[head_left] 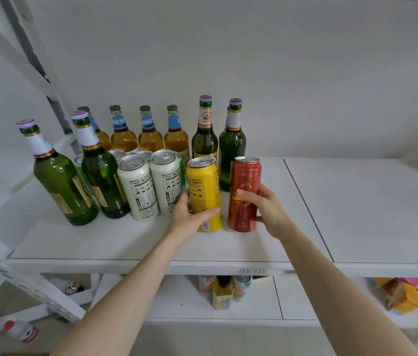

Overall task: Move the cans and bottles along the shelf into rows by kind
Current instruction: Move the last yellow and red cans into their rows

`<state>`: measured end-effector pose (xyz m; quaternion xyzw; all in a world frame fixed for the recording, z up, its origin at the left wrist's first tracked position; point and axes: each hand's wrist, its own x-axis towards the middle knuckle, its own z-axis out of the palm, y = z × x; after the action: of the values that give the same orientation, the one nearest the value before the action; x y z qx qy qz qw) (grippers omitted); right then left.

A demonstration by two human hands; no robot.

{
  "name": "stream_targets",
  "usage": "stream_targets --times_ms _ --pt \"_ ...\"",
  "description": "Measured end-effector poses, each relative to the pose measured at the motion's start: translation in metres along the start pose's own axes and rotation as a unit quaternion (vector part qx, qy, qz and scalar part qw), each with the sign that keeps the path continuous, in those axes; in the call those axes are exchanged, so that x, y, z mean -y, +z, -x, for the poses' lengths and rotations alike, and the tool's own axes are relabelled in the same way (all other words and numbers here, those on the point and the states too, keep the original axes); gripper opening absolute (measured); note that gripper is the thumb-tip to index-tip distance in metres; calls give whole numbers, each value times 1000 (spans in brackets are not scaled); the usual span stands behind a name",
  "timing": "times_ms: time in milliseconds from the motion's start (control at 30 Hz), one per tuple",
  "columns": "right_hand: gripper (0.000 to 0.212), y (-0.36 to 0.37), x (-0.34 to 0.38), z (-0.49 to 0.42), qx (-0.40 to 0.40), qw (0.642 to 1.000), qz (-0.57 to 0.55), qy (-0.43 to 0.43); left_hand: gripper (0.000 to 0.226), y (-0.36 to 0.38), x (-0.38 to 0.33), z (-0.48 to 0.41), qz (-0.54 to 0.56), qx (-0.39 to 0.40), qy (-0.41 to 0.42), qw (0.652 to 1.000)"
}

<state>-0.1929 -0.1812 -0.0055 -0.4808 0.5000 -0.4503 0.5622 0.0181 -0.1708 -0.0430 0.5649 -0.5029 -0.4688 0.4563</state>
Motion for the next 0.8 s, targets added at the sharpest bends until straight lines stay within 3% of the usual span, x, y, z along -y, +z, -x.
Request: stream_targets --times_ms 133,400,567,800 --pt "30 1 -3 29 -19 999 -15 37 64 -10 -3 29 55 17 -41 998" --pt "40 18 3 87 -65 995 -33 63 55 -38 -4 85 77 49 -83 992" --pt "51 32 6 122 -81 994 -32 68 68 -57 -10 109 74 65 -88 991" --pt "51 37 8 163 -116 990 -32 76 61 -79 -21 131 51 89 -73 992"
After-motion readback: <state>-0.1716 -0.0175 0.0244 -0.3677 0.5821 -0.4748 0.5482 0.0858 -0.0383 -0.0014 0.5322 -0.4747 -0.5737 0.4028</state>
